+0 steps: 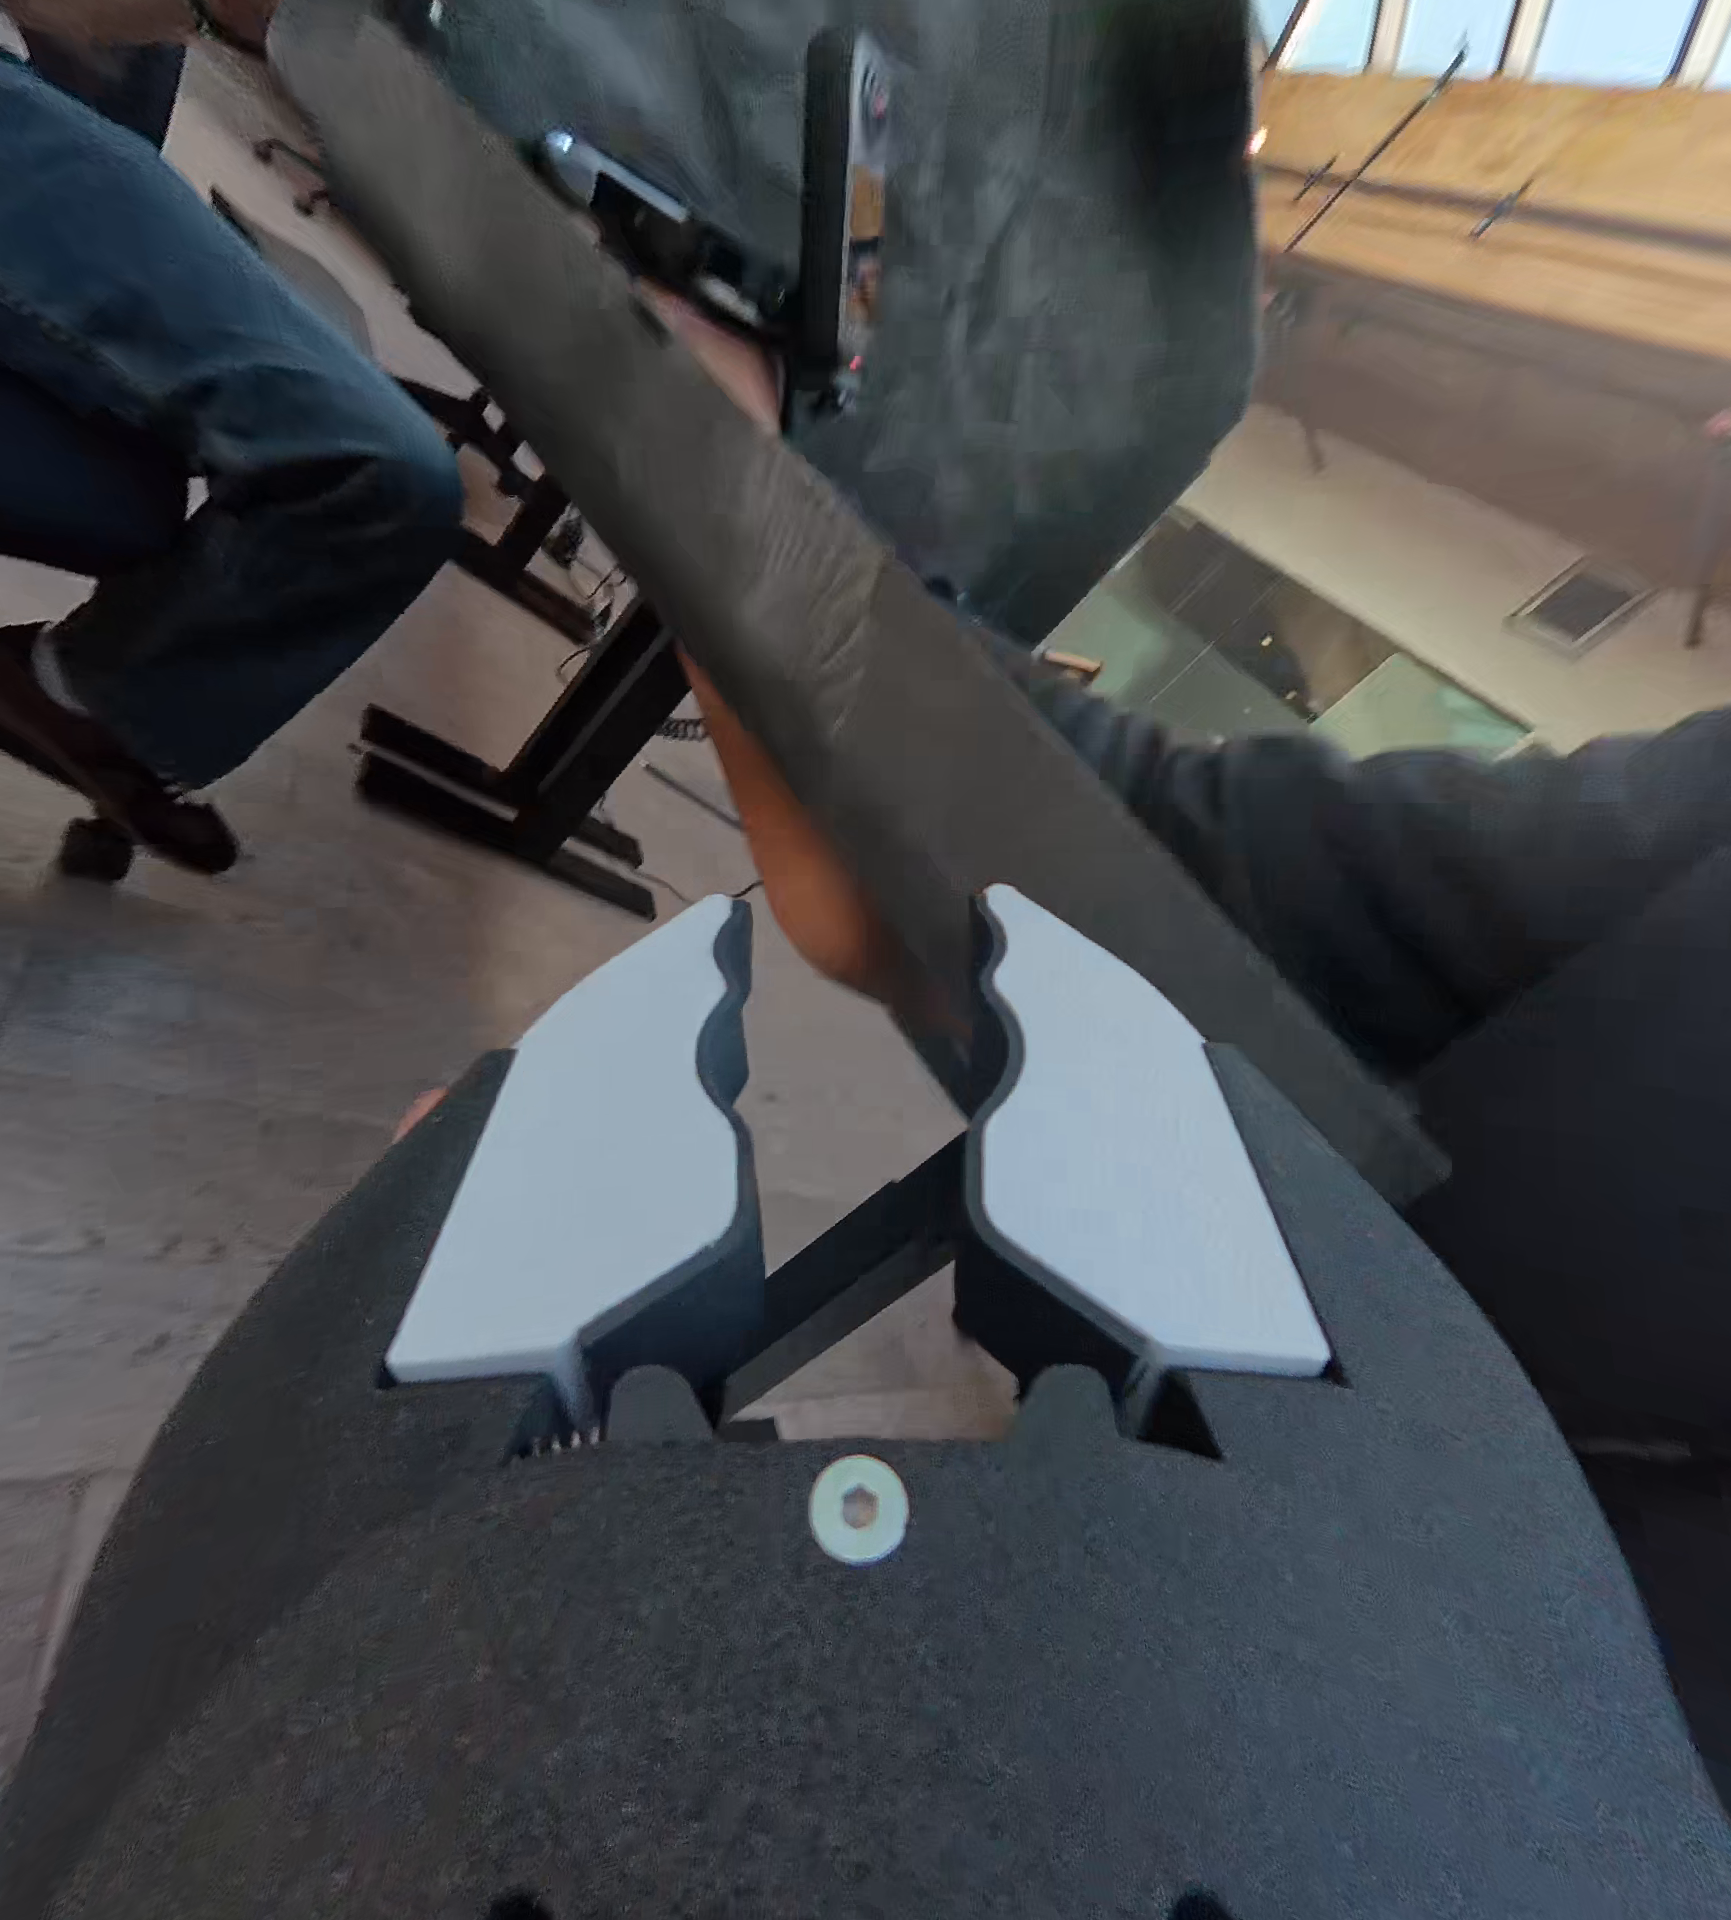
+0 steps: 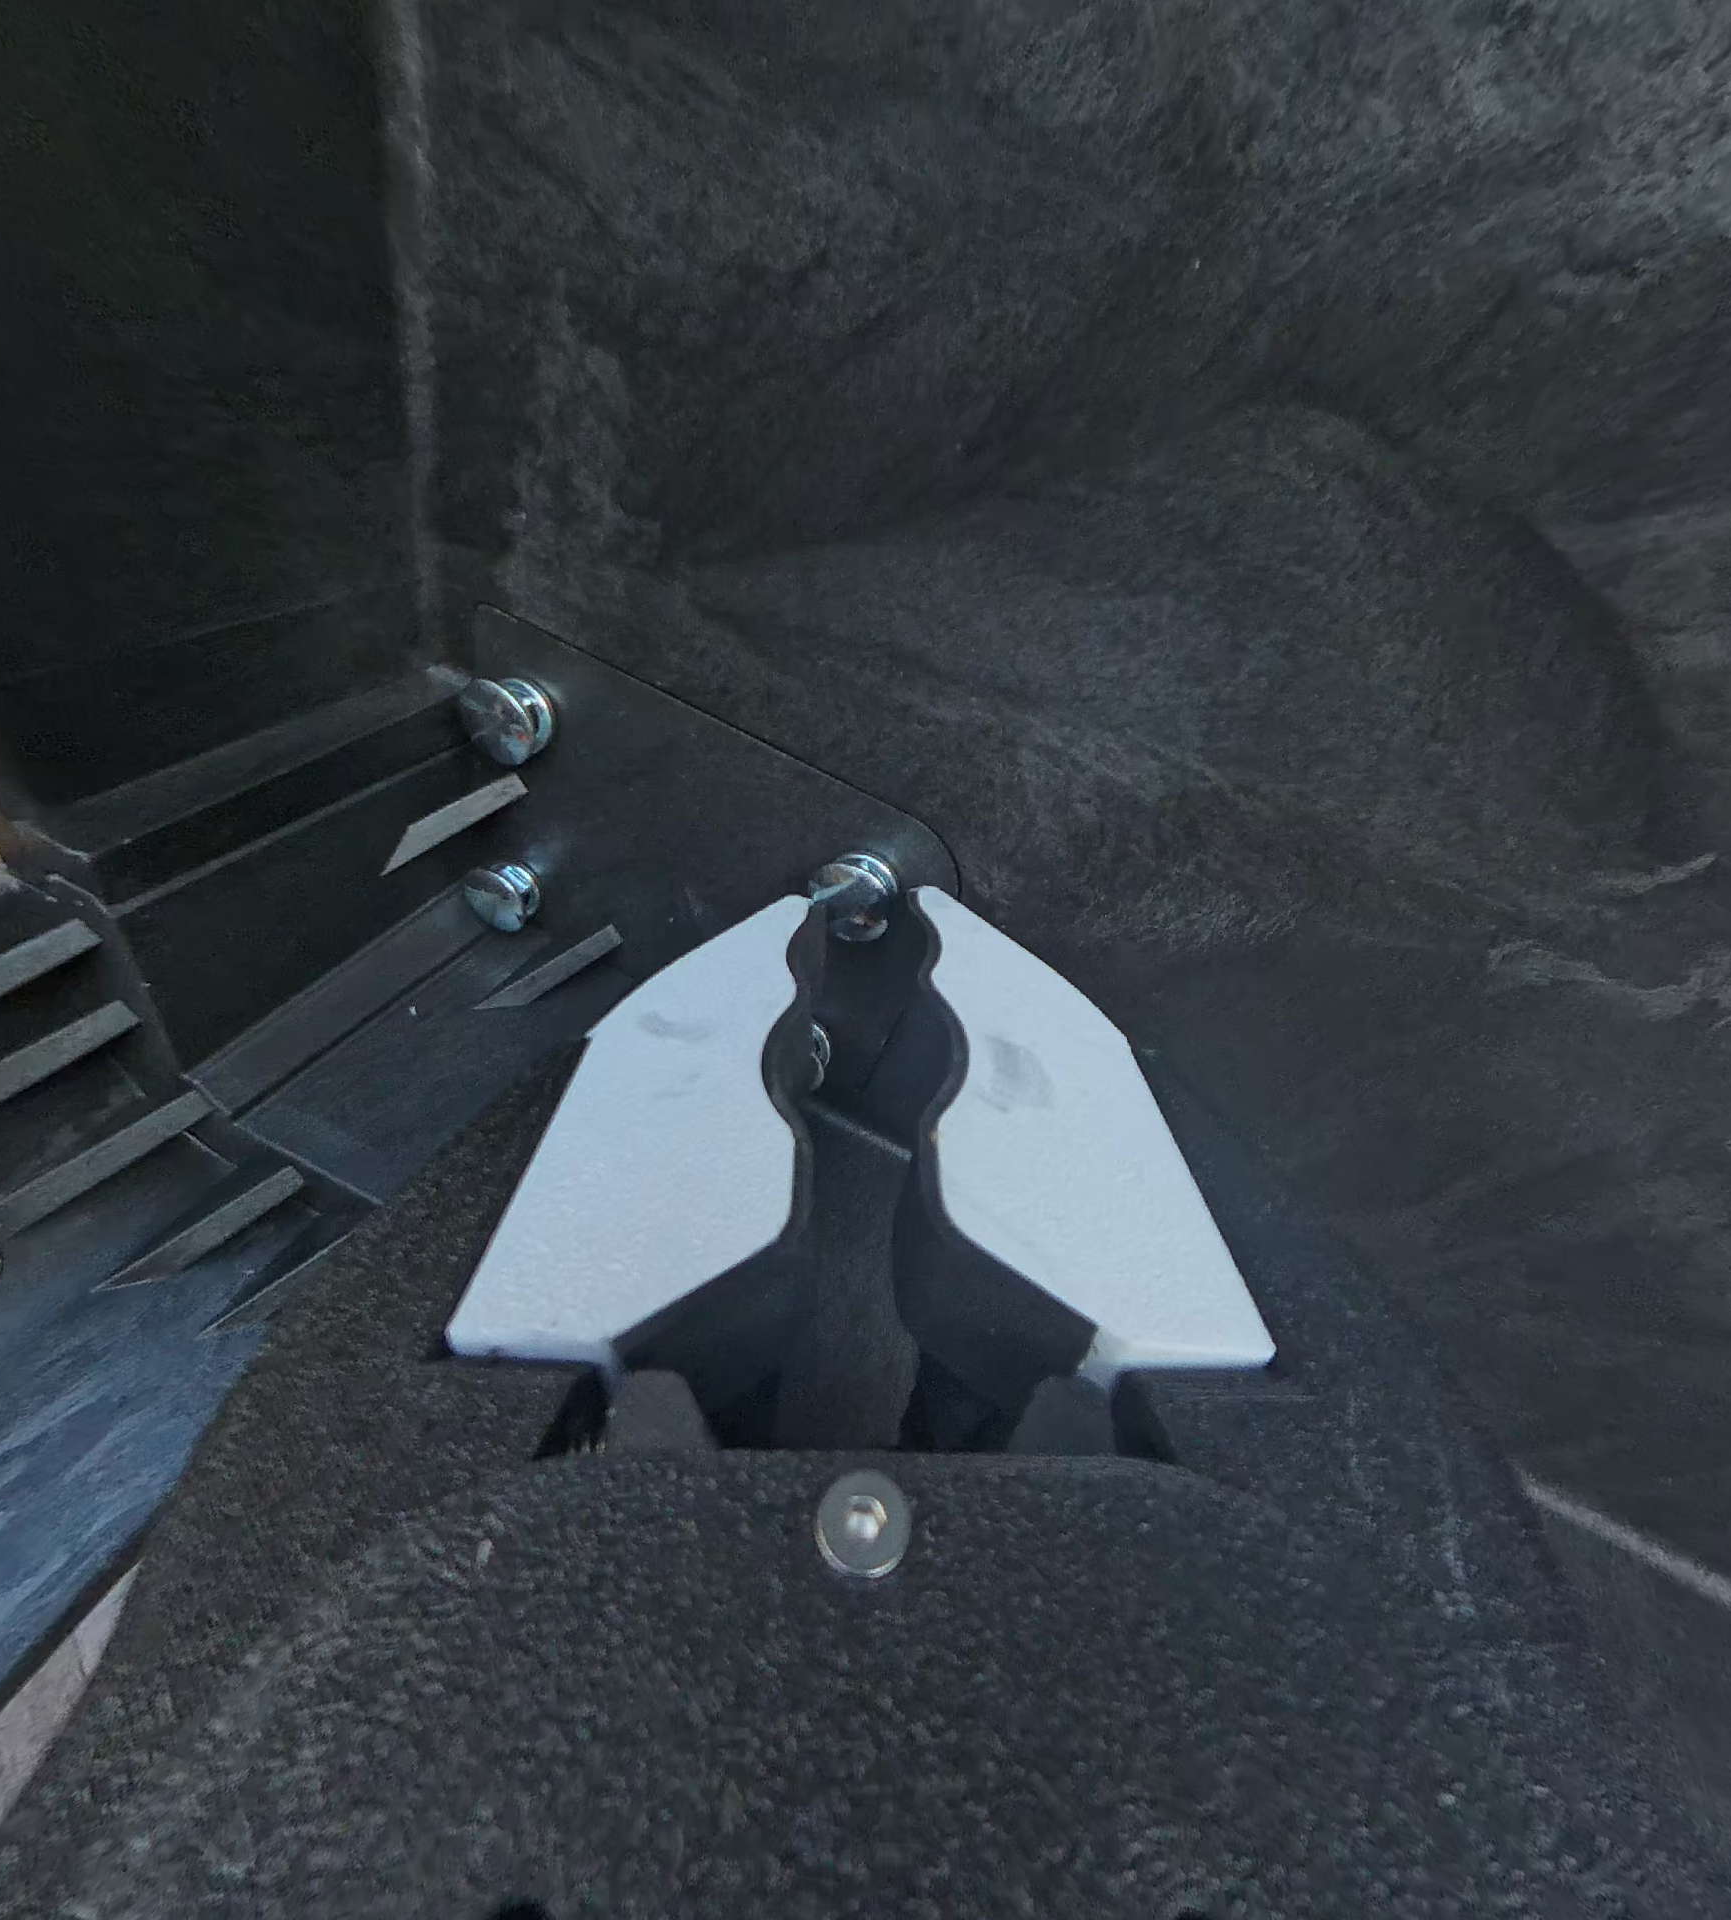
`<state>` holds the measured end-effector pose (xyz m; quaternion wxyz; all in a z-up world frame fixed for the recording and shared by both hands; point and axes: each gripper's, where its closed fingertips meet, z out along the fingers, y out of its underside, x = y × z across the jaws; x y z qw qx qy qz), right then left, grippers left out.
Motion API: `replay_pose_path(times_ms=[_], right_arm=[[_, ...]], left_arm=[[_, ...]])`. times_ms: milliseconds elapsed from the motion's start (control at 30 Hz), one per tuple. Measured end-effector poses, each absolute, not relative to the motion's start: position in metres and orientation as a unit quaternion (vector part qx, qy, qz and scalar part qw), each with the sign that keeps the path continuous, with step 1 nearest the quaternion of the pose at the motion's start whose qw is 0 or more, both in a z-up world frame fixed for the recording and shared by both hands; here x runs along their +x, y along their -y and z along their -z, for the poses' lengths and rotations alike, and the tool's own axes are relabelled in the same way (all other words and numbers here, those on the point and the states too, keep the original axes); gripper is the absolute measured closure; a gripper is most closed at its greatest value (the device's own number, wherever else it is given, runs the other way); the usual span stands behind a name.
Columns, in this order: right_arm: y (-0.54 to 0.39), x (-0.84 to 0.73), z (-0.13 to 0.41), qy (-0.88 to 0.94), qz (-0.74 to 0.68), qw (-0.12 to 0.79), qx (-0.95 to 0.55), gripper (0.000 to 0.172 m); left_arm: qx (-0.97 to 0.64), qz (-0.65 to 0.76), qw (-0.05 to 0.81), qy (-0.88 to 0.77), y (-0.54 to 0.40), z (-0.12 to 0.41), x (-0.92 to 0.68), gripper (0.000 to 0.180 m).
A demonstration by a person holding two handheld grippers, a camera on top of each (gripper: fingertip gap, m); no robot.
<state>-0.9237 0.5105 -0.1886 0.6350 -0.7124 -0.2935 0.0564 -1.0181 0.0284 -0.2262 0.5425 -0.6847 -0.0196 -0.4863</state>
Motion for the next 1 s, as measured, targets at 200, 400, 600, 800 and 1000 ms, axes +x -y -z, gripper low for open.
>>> replay_pose_path(times_ms=[200,400,600,800,1000], right_arm=[[-0.511,-0.924,0.189,0.294,-0.055,0.635,-0.713,0.159],[-0.512,-0.924,0.189,0.294,-0.055,0.634,-0.713,0.159],[-0.512,-0.924,0.189,0.293,-0.059,0.635,-0.712,0.159],[-0.513,-0.924,0.189,0.293,-0.062,0.634,-0.713,0.159],[-0.514,-0.924,0.189,0.294,-0.065,0.633,-0.713,0.159]], left_arm=[[-0.741,0.45,0.499,-0.015,-0.056,0.167,-0.99,0.11],[-0.826,0.395,0.397,-0.054,-0.062,0.197,-0.943,0.103],[-0.866,0.34,0.362,-0.054,-0.065,0.222,-0.933,0.107],[-0.883,0.3,0.356,-0.065,-0.067,0.227,-0.935,0.113],[-0.906,0.206,0.358,-0.09,-0.07,0.235,-0.938,0.121]])
